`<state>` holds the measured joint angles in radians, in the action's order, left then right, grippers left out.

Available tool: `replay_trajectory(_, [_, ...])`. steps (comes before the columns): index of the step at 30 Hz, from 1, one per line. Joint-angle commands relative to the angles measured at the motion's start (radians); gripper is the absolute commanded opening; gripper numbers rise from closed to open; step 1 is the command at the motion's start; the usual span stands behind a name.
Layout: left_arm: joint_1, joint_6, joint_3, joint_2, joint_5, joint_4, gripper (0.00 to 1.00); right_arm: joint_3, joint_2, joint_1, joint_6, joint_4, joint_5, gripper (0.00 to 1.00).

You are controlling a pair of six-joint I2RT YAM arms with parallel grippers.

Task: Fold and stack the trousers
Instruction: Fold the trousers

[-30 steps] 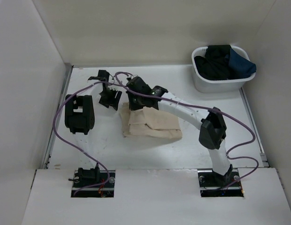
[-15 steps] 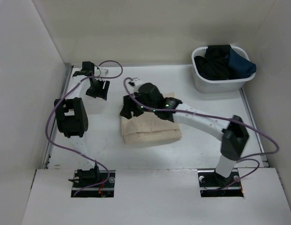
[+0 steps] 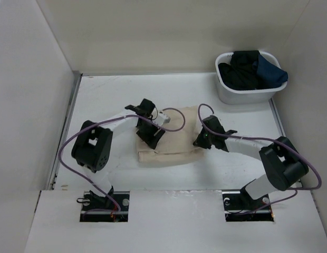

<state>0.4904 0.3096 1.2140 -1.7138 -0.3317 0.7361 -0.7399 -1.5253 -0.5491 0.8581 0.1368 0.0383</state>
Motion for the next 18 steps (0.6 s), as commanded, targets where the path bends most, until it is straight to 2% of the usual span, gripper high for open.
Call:
replay_trajectory(1, [-0.016, 0.006, -0.08, -0.049, 0.1, -0.059, 0.6, 0.095, 0.049, 0.024, 0.192, -0.039, 0.066, 0.03])
replay_trajectory(11, [-0.011, 0.054, -0.154, 0.006, 0.131, -0.109, 0.61, 0.2, 0.2, -0.056, 0.335, 0.018, 0.113, 0.01])
replay_trajectory(14, [-0.029, 0.063, -0.124, 0.049, 0.131, -0.092, 0.62, 0.18, 0.304, -0.059, 0.303, 0.099, 0.175, 0.07])
replay_trajectory(16, [-0.045, 0.063, -0.091, 0.086, 0.129, -0.078, 0.64, 0.128, 0.379, -0.059, 0.242, 0.196, 0.242, 0.17])
replay_trajectory(18, [-0.057, 0.051, -0.056, 0.123, 0.125, -0.072, 0.64, 0.064, 0.445, -0.041, 0.161, 0.297, 0.311, 0.21])
